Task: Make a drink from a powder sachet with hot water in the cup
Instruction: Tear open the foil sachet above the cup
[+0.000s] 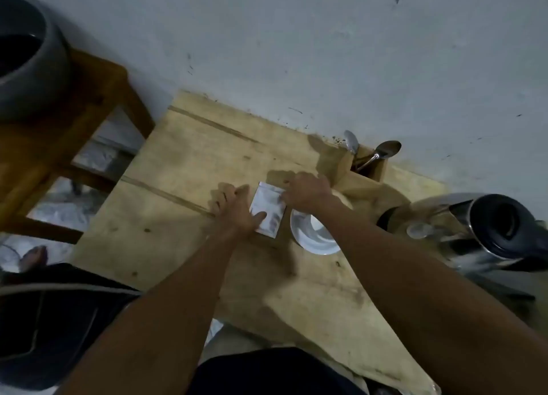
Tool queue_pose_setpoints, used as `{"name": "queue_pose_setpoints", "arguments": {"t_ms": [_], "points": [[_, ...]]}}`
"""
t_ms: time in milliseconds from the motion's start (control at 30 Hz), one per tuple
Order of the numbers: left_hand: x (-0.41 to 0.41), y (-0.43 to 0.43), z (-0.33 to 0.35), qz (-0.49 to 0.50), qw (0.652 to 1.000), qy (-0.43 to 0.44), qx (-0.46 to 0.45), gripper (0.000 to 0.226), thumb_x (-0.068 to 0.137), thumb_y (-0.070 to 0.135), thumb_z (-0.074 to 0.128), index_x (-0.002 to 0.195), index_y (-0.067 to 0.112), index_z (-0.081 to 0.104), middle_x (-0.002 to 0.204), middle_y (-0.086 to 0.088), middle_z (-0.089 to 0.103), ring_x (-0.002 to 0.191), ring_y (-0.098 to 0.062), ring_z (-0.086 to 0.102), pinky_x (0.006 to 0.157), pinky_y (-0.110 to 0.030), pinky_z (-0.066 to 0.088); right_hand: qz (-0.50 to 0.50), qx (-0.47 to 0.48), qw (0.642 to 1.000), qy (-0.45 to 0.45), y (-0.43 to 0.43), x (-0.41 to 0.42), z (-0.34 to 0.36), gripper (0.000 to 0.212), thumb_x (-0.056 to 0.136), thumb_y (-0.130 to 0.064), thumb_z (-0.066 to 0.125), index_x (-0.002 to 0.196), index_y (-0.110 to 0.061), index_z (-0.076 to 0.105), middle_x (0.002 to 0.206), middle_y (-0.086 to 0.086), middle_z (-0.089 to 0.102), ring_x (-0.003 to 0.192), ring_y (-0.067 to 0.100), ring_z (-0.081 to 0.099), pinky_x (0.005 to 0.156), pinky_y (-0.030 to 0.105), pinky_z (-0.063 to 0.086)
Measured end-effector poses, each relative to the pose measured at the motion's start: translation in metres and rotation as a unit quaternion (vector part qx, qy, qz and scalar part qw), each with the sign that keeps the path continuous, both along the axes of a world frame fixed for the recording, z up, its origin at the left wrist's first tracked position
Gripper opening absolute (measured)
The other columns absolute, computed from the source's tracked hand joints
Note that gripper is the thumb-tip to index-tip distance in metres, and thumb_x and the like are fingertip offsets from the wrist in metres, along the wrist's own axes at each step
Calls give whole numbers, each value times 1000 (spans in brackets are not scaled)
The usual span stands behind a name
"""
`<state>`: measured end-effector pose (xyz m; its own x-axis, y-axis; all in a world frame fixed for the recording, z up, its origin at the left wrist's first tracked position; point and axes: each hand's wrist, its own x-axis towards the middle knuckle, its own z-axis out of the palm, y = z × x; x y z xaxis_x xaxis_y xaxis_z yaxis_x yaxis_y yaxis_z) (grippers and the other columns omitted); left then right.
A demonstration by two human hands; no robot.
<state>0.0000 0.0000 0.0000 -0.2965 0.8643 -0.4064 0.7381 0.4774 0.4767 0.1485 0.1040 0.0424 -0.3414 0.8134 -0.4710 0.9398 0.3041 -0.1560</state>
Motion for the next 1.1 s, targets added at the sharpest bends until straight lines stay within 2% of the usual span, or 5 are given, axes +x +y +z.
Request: {"name": "queue_pose_setpoints", "arguments": {"t_ms": [467,600,700,867,1100], "points": [[-4,0,-1,-6,997,58,41,65,74,54,70,130,26,53,131,-14,41,116,-36,39,93,-42,32,49,-1,999,-4,12,-33,-10,27,91,-44,55,103,-27,72,110,3,68,113,26,57,105,41,32],[-19,16,1,98,988,-117,22,51,82,55,60,126,30,58,126,-11,50,119,-33,46,99,-41,41,-23,-77,985,156,13,-30,4,14,87,-35,67,92,-26,77,91,-4,73,87,17,66,86,39,53],[-33,22,17,117,949,-284,74,29,89,37,61,108,15,69,97,-4,69,92,-17,62,74,-21,48,-49,-97,960,260,9,-23,22,8,87,-22,72,90,-20,79,83,-3,73,76,12,65,79,34,54],[-37,19,46,63,930,-351,89,14,92,25,61,99,19,70,82,8,67,66,7,58,64,-12,45,-62,-134,937,317,-1,-8,50,11,88,-19,73,96,-12,77,80,-4,72,70,6,64,68,14,51],[-27,12,68,-6,926,-368,85,14,91,32,61,93,26,73,77,16,67,67,5,57,56,-7,42,-55,-84,930,353,-16,5,72,11,94,-22,66,97,-18,76,88,-9,71,78,1,62,74,18,49]]}}
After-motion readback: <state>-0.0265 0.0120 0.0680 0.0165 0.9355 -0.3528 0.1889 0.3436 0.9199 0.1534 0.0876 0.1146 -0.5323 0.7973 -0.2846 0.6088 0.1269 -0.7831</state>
